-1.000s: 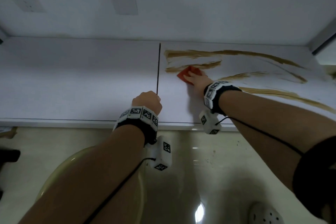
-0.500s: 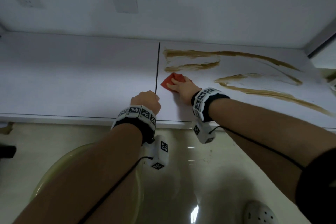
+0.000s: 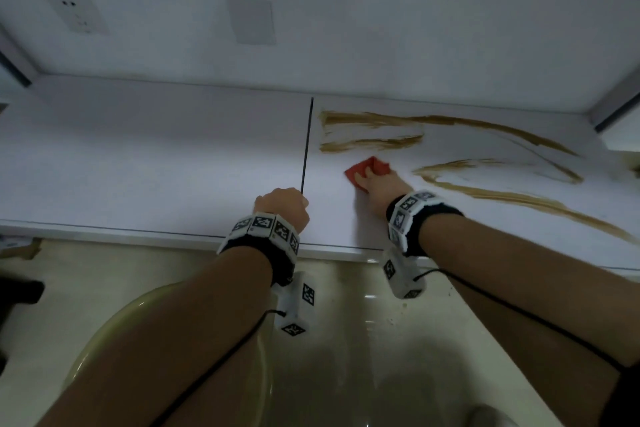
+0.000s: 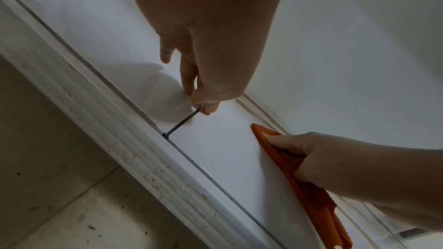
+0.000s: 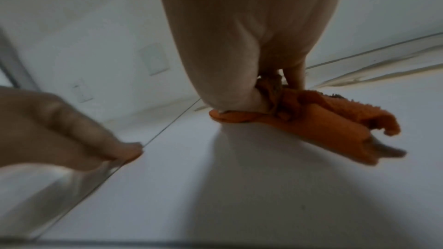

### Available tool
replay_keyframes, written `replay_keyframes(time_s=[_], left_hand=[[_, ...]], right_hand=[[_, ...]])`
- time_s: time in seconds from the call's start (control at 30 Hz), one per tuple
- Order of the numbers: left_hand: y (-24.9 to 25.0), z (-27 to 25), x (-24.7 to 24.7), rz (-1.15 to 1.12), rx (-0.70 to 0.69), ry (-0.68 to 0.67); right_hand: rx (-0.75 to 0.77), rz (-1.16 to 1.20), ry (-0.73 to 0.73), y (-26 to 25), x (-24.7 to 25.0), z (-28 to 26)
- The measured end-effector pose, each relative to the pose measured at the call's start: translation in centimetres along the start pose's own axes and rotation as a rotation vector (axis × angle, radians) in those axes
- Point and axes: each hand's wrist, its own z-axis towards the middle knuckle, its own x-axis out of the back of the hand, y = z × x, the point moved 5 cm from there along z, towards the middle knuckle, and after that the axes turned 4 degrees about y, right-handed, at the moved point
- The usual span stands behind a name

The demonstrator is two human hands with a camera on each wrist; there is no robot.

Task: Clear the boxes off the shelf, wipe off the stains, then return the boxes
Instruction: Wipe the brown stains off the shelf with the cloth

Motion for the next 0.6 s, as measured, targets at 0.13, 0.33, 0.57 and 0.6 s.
replay_keyframes(time_s=[0.13, 0.33, 0.57, 0.6], left_hand=[[0.3, -0.6, -0.2, 0.055, 0.009, -0.009], [1.0, -1.6, 0.0, 0.098, 0.035, -0.032], [1.6, -2.1, 0.2, 0.138, 0.053, -0.035], [1.8, -2.1, 0.3, 0.143, 0.065, -0.048]], right_hand=[[0.110, 0.052, -0.080, -3.0, -1.0, -1.6], [0.148, 0.041, -0.156, -2.6, -1.1, -1.3], [0.172, 0.117, -0.087, -1.7, -1.1, -2.1], [0.164, 0.142, -0.067, -1.2, -1.0, -2.4]])
